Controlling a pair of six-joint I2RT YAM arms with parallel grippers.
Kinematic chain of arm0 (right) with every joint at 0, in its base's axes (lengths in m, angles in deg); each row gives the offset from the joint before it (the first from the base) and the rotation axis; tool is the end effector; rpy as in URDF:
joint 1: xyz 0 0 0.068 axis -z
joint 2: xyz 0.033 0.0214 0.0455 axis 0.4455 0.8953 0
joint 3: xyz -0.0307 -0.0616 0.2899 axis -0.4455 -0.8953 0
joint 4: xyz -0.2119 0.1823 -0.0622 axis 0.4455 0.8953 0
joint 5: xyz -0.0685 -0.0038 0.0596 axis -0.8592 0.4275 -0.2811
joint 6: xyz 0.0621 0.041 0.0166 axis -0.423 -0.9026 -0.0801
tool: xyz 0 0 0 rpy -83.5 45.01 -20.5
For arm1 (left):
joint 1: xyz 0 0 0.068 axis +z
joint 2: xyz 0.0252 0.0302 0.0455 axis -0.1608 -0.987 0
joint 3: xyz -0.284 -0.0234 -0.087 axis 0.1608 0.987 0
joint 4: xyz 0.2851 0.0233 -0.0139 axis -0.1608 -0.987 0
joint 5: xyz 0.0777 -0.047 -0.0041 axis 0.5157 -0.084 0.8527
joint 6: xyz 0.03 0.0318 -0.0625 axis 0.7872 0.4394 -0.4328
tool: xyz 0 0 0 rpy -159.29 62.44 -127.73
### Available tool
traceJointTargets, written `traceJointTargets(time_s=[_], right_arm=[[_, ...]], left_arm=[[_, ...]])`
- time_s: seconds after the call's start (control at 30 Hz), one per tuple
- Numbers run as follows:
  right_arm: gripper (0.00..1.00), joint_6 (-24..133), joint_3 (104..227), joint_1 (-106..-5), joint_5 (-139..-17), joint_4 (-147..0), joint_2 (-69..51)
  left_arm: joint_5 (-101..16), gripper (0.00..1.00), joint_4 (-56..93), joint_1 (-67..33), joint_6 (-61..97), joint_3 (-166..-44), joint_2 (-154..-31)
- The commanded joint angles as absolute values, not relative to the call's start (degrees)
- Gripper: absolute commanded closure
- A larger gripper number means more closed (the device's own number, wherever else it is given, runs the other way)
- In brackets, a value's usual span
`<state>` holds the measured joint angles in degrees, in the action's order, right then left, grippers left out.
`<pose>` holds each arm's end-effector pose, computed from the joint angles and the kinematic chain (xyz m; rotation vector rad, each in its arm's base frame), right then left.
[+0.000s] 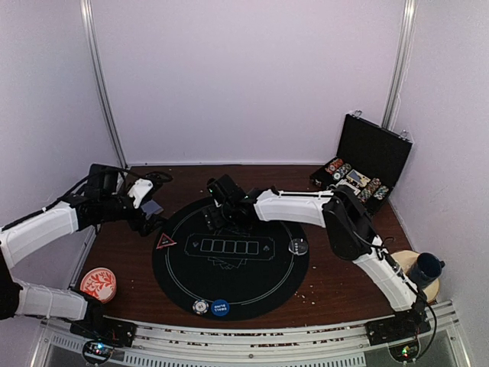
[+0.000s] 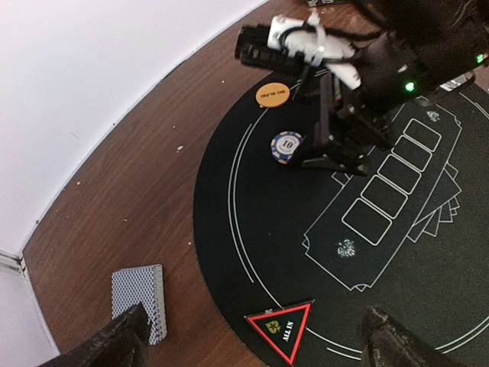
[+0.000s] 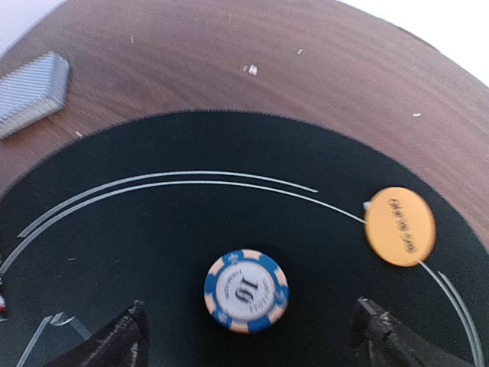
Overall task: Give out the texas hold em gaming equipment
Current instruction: Place the poker chips pile in the big blind area, then move the poker chips pile to the big blind area.
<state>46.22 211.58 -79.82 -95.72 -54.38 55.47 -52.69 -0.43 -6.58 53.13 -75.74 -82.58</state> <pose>0.3866 0.5000 0.1309 -0.6741 2.2431 0.3942 0.2614 -0.0955 0.2450 0.9131 2.0249 -0.2890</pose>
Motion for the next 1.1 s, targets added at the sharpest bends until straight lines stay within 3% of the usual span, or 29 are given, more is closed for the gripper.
traceJointTargets(time_s=[0.0,0.3,0.47,0.77,1.07], right_arm=[[0.03,45.2,206.9,-79.4,-97.3,-50.9,41.1],[0.0,42.1,182.8,-77.5,-109.6,-46.8,14.5],[0.0,41.0,168.6,-76.2,-113.5,-48.0,2.4],[0.0,40.9,152.4,-75.8,-114.9,-53.4,-7.6],[0.0,40.3,145.0,-75.8,-111.9,-59.3,-13.9]], left_arm=[[-53.6,0.02,-0.5,-7.0,54.2,-82.1,-88.2],[-45.6,0.02,-3.2,-17.1,50.3,-95.8,-109.0],[-48.0,0.02,-8.7,-19.9,47.7,-106.7,-121.9],[-49.6,0.02,-13.3,-20.3,45.6,-122.7,-137.6],[-46.0,0.04,-14.8,-21.3,44.4,-128.6,-144.7]])
